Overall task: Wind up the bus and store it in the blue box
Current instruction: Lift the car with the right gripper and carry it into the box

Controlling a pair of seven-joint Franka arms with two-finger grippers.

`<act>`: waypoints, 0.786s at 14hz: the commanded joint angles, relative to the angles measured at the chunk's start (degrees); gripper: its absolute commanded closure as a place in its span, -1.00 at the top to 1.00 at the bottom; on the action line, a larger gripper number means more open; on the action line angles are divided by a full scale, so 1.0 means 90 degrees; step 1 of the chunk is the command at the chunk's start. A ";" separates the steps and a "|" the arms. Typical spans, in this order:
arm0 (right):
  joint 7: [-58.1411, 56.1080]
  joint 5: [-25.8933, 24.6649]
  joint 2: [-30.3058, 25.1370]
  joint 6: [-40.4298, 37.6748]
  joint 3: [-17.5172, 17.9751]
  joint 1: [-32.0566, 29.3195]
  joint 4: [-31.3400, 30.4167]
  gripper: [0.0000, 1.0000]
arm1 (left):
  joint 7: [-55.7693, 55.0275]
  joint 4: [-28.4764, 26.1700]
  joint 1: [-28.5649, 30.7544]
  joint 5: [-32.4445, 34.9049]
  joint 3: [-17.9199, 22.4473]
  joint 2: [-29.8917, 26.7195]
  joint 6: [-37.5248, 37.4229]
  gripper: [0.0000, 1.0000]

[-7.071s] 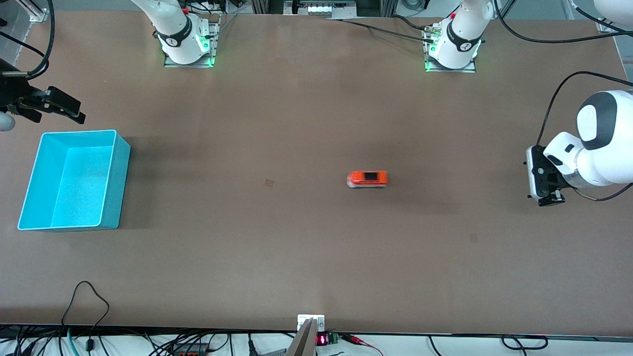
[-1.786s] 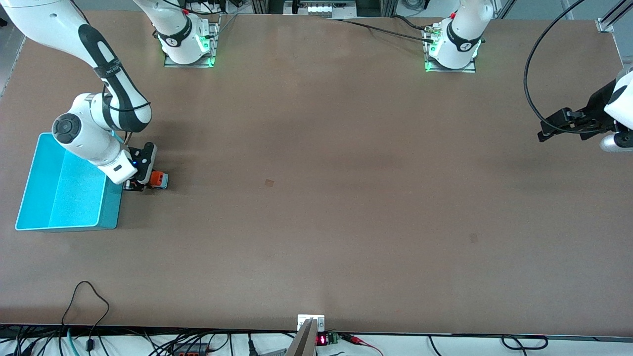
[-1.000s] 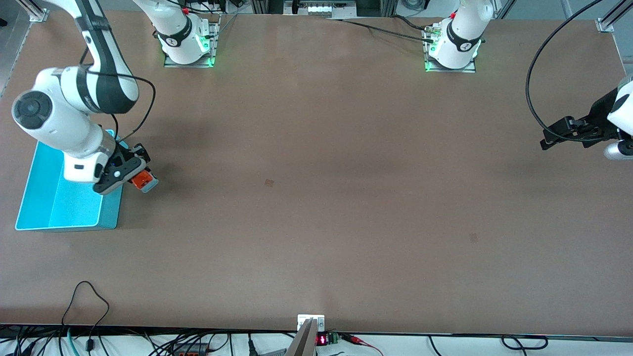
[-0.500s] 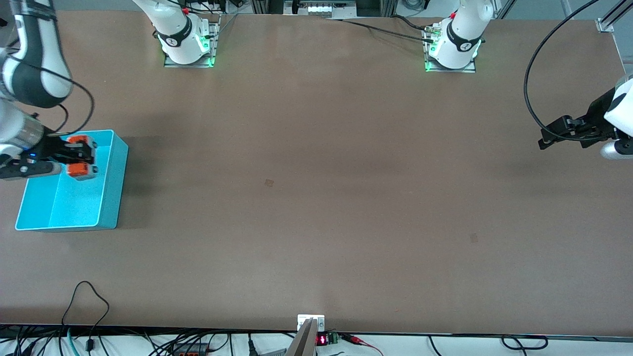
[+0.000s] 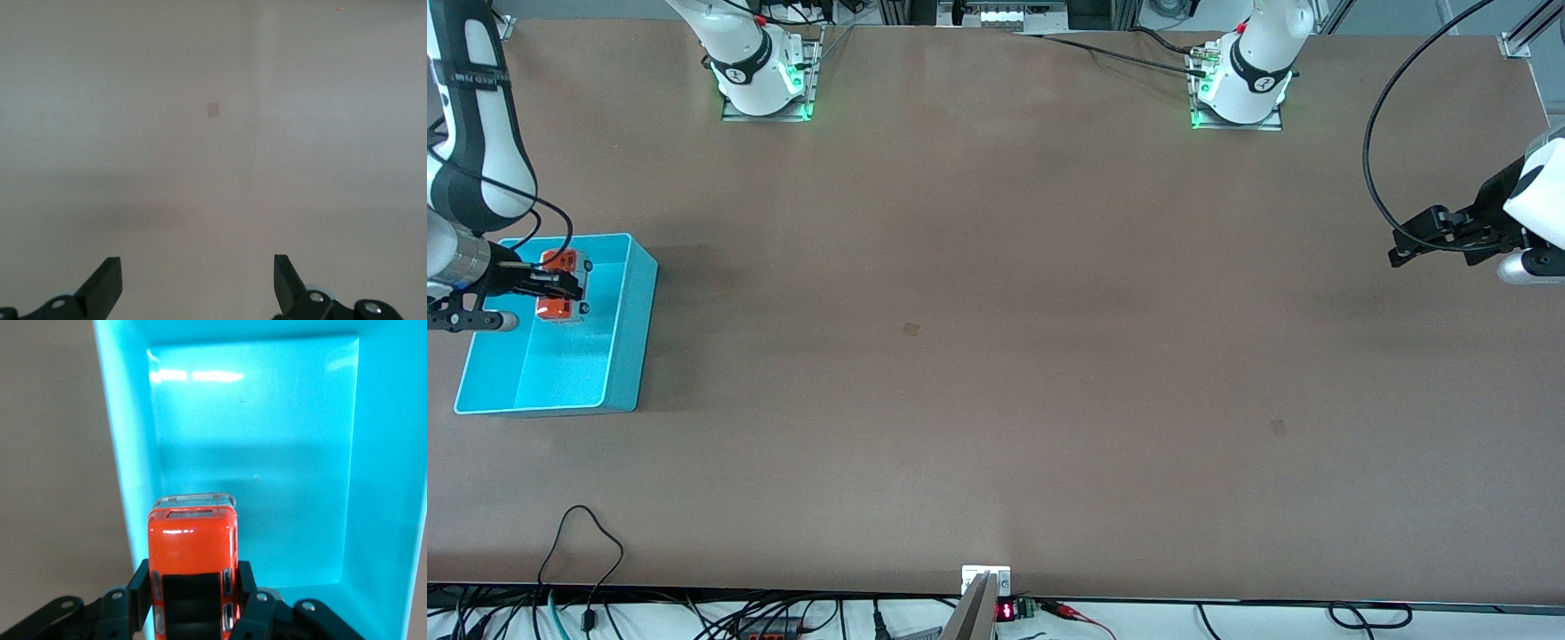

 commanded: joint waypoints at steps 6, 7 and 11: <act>-0.0657 0.0052 0.0758 0.0762 -0.0316 -0.0314 0.0199 -0.92 | 0.0084 0.0022 0.0128 0.0090 -0.0053 -0.0088 -0.0029 1.00; -0.0775 0.0071 0.0846 0.0869 -0.0326 -0.0411 0.0209 -0.92 | 0.0085 0.0042 0.0128 0.0080 -0.0073 -0.0088 -0.0019 1.00; -0.0913 0.0081 0.1061 0.1133 -0.0327 -0.0461 0.0199 -0.86 | 0.0085 0.0071 0.0128 0.0041 -0.0073 -0.0059 0.0010 1.00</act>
